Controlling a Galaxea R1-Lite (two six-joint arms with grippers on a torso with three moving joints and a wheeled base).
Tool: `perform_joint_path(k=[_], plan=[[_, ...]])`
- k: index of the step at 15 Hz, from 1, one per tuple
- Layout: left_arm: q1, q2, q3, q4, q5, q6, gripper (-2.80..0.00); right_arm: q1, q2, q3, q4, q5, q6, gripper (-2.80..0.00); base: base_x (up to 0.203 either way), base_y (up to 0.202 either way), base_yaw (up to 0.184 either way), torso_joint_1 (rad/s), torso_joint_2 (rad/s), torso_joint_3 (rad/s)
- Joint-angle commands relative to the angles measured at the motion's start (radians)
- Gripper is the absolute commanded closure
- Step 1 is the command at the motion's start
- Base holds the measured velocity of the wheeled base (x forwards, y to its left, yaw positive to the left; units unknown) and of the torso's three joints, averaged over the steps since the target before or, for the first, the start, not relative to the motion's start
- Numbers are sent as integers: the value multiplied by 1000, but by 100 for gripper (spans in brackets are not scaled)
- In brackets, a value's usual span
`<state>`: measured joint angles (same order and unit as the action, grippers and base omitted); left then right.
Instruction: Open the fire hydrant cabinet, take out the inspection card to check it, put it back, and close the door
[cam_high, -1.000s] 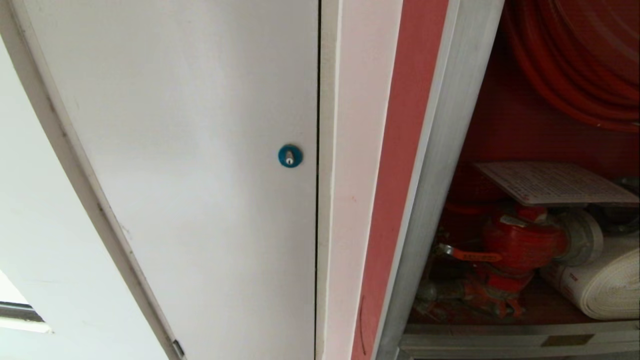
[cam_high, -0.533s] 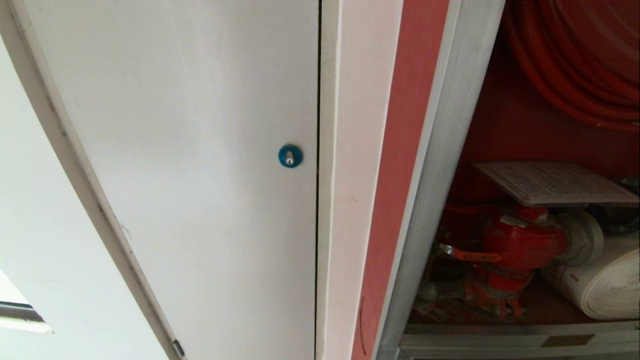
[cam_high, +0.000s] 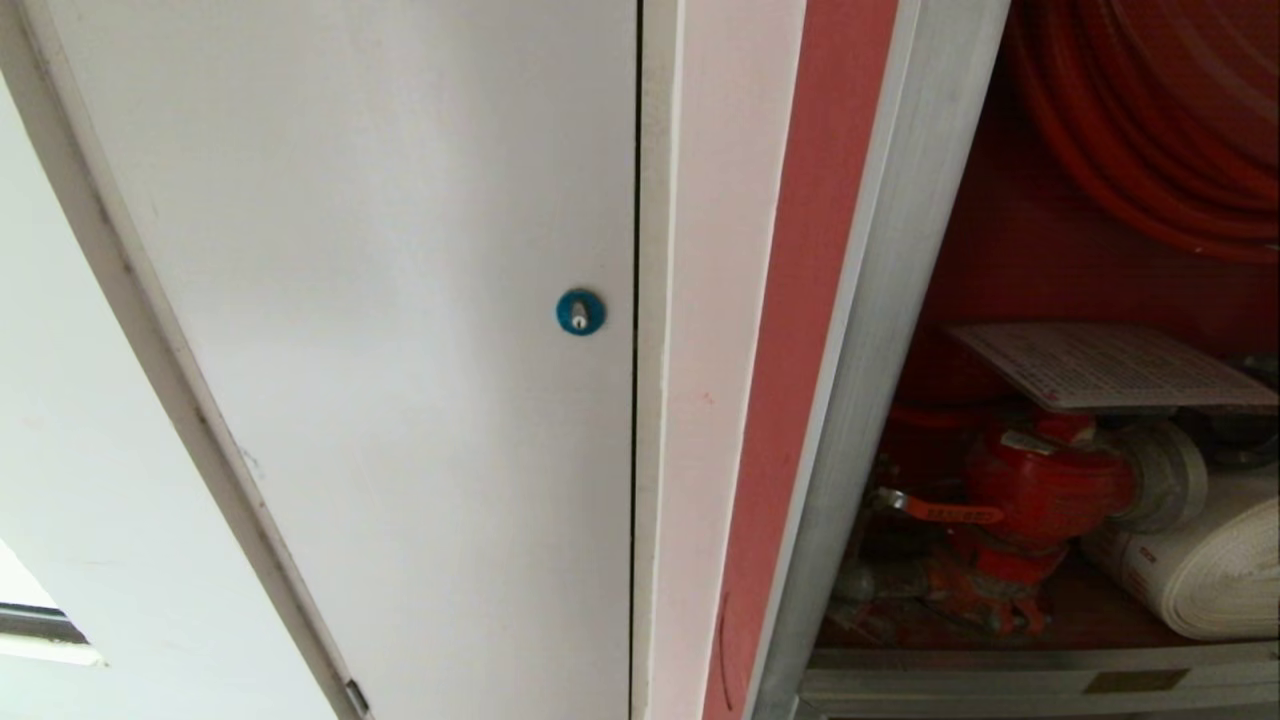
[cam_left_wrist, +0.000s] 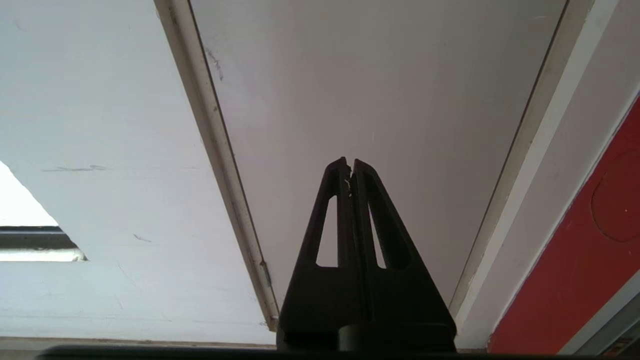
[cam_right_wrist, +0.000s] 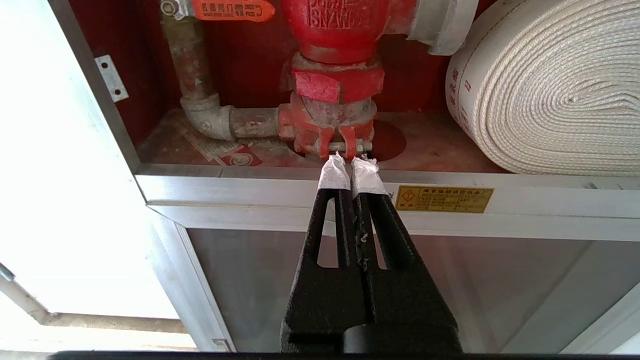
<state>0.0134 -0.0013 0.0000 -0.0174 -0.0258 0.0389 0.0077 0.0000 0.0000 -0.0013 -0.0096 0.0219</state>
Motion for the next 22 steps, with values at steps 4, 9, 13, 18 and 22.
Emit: perform_joint_path(k=[4, 9, 13, 18, 22], plan=[[0, 1, 6, -1, 0, 0, 0, 0, -2, 0, 1, 0, 5, 0, 0, 0, 0, 0, 0, 0], [0, 1, 6, -1, 0, 0, 0, 1, 45, -105, 40, -24, 3, 0, 0, 0, 0, 0, 0, 0], [0, 1, 6, -1, 0, -1, 0, 2, 288, -381, 74, -131, -130, 0, 0, 0, 0, 0, 0, 0], [0, 1, 8, -1, 0, 0, 0, 4, 473, -555, 98, -163, -420, 0, 0, 0, 0, 0, 0, 0], [0, 1, 8, 1, 1, 1, 0, 4, 509, -578, 184, -164, -752, 0, 0, 0, 0, 0, 0, 0]])
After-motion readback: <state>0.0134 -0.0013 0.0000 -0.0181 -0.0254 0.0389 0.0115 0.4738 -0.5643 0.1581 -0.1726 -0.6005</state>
